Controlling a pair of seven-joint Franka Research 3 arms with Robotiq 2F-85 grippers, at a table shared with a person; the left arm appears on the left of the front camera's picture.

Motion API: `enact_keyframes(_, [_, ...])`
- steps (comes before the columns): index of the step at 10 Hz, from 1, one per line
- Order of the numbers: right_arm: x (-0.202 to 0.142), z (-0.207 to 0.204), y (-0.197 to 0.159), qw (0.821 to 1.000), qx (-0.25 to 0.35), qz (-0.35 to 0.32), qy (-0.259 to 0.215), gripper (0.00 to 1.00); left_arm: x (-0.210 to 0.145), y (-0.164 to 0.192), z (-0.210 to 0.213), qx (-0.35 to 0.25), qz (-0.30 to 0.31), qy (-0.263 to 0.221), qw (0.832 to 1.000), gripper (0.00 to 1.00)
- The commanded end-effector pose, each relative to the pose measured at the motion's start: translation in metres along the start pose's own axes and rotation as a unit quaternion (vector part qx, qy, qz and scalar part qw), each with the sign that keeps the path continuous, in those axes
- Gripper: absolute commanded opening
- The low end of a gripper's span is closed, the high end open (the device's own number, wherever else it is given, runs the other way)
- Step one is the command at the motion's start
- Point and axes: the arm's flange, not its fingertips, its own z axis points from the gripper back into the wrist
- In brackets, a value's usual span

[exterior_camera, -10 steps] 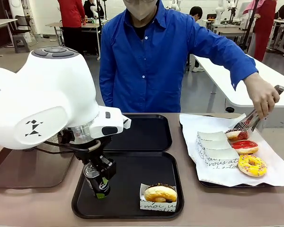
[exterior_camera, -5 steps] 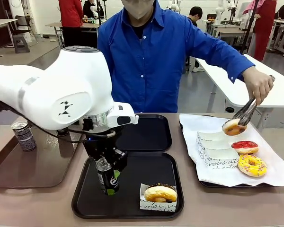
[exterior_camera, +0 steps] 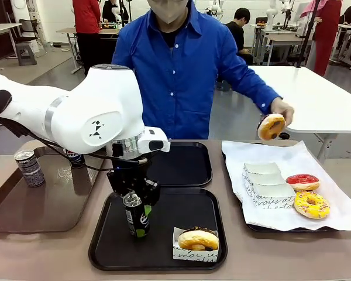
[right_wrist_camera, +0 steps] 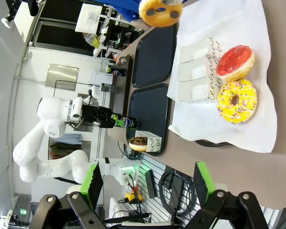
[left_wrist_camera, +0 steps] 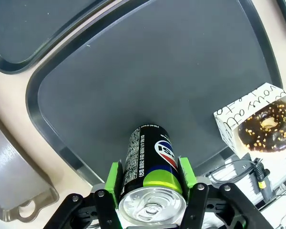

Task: Set up donuts and drinks on trays.
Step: Pick up one Pepsi coke and place it on the Flat Tray.

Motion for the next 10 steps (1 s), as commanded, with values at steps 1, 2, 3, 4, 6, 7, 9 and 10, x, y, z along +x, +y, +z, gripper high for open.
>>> enact_keyframes(1, [0.001, 0.001, -0.001, 1.000, 0.010, 0.008, -0.005, 1.00, 0.004, -0.003, -0.001, 0.023, 0.011, -0.015, 1.000, 0.58])
enact_keyframes(2, [0.001, 0.001, -0.001, 1.000, 0.010, 0.008, -0.005, 1.00, 0.004, -0.004, -0.003, 0.024, 0.006, -0.012, 1.000, 0.58])
enact_keyframes(3, [0.001, 0.001, -0.001, 1.000, 0.010, 0.008, -0.005, 1.00, 0.004, -0.004, -0.002, 0.026, 0.004, -0.010, 1.000, 1.00])
enact_keyframes(4, [0.001, 0.001, -0.001, 1.000, 0.010, 0.008, -0.005, 1.00, 0.001, -0.006, -0.002, 0.028, 0.001, -0.012, 1.000, 1.00])
enact_keyframes(6, [0.001, 0.001, -0.001, 1.000, 0.010, 0.008, -0.005, 1.00, -0.007, -0.007, 0.005, 0.024, 0.014, -0.014, 1.000, 1.00])
enact_keyframes(7, [0.001, 0.001, -0.001, 1.000, 0.010, 0.008, -0.005, 1.00, -0.014, -0.009, 0.011, 0.024, 0.011, -0.021, 0.999, 0.89])
enact_keyframes(9, [0.001, 0.001, -0.001, 1.000, 0.010, 0.008, -0.005, 1.00, -0.035, -0.012, 0.025, 0.033, 0.014, -0.049, 0.998, 1.00])
enact_keyframes(10, [0.001, 0.001, -0.001, 1.000, 0.010, 0.008, -0.005, 1.00, -0.048, -0.012, 0.035, 0.038, 0.018, -0.068, 0.997, 1.00])
